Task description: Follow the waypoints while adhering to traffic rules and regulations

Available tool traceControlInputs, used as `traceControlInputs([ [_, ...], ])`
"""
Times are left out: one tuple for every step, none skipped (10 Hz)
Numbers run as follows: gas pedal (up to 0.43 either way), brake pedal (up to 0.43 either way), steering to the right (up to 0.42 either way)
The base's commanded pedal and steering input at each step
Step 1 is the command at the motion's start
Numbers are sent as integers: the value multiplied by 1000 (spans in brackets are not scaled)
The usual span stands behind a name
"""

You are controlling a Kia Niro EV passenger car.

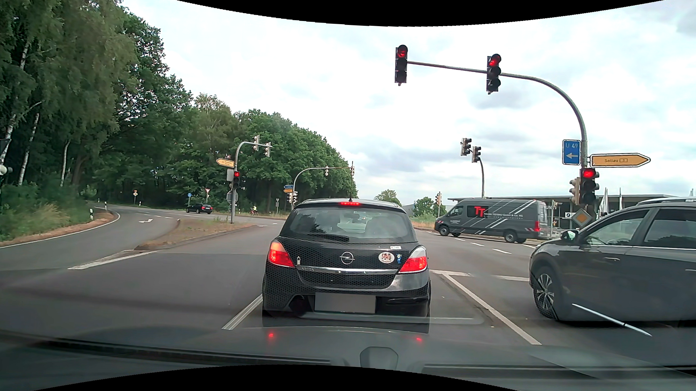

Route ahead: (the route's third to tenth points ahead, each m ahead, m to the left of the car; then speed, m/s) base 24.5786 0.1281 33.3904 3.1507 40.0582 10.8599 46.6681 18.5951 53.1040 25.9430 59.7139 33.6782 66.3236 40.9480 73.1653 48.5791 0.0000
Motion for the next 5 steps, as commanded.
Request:
traceControlInputs([
  [0, 268, -4],
  [0, 268, -4],
  [0, 268, -4],
  [0, 268, -4],
  [0, 268, -4],
])
